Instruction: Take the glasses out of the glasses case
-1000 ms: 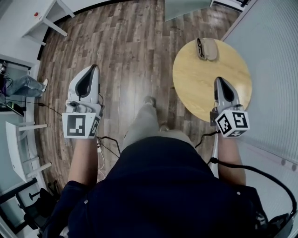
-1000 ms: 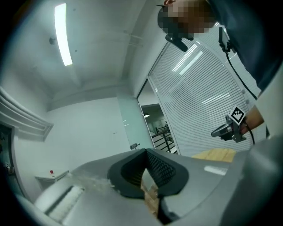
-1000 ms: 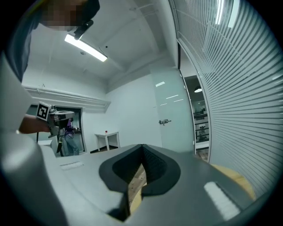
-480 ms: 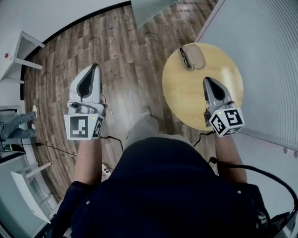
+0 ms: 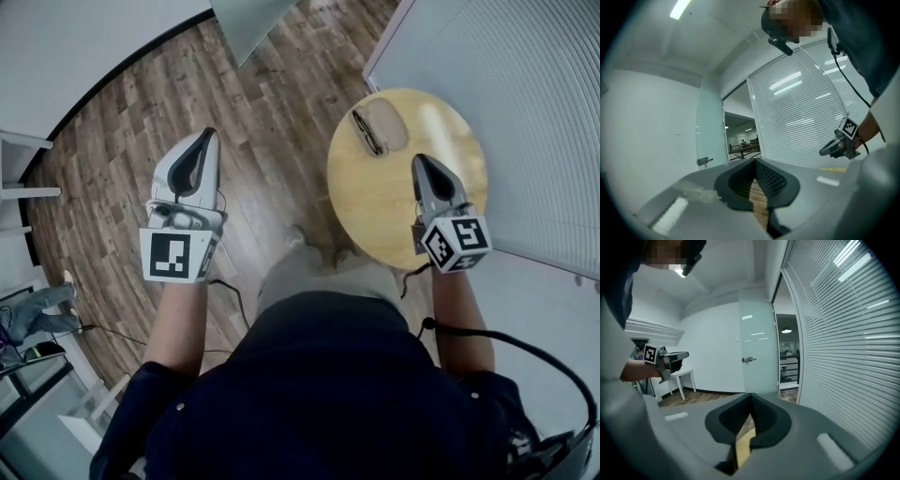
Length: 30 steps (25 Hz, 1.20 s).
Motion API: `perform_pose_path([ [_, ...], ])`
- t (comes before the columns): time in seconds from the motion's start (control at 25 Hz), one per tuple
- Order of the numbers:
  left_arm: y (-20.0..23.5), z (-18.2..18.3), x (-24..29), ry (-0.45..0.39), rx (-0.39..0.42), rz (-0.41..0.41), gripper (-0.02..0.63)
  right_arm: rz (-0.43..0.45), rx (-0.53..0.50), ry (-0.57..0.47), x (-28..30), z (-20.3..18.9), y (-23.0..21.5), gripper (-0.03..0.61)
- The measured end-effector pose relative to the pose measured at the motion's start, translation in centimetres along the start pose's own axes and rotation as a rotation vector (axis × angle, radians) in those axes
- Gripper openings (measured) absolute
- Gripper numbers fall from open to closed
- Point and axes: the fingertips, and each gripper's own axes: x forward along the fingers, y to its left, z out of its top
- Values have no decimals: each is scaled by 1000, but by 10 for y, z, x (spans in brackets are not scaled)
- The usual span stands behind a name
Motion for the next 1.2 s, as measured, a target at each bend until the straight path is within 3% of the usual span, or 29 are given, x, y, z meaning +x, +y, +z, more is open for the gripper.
perform_pose_path([
  [0.16, 7, -13, 27, -2, -36, -46, 4, -24, 21, 51, 21, -13, -7, 9],
  [0.72, 18, -48, 99, 66, -33, -67, 4, 24, 33, 147, 105, -55, -44, 9],
  [0.92, 0, -81, 141, 101, -52, -103, 3, 51, 50, 276, 137, -112, -68, 17],
  [0.96, -4, -89, 146, 113, -56, -106, 4, 60, 59, 298, 142, -125, -70, 48],
  [1.2, -24, -128, 174, 170, -81, -124, 4, 84, 79, 360, 158, -169, -82, 67],
])
